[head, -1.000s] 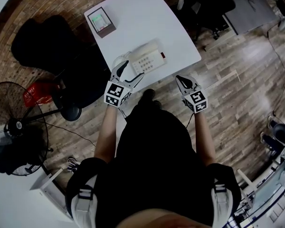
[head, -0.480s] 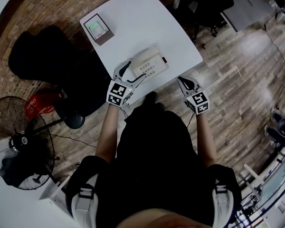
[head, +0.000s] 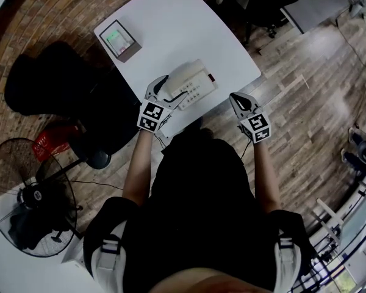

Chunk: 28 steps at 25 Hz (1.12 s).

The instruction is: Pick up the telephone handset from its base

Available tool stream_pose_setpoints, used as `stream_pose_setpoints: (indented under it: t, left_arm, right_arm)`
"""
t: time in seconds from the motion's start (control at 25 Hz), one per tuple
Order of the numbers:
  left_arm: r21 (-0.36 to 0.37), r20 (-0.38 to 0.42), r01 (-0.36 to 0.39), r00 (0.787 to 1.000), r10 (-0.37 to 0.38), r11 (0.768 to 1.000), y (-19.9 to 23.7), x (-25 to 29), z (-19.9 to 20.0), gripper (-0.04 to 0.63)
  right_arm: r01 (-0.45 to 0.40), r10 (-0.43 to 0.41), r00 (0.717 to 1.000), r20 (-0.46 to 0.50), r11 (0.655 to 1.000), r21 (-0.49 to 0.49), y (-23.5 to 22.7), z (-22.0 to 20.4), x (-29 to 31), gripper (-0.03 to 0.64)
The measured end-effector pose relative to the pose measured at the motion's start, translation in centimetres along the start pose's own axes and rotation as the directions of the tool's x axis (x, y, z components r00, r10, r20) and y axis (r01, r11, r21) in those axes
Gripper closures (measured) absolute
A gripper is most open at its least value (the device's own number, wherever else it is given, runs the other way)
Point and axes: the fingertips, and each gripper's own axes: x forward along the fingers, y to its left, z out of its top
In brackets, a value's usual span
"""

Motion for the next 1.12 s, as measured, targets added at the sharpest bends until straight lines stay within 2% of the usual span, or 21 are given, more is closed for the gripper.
stream_pose_setpoints:
  t: [0.44,1.12]
  left_arm:
    - [0.006,-0.038,0.065,0.997,-0.065,0.998,1.9,3.1,-1.1,0.23]
    - [-0.015,-0.141,0.132,0.981,-0.133,0.991,2.6,7.1,-5.7,0.23]
  right_arm:
    - [0.027,-0.027,0.999,-0.025,1.0,0.008,-0.8,0.3,1.1,0.618]
    - [0.097,-0.093,0.994,-0.063,0.994,0.055,-1.7,-1.6,-0.1,0.618]
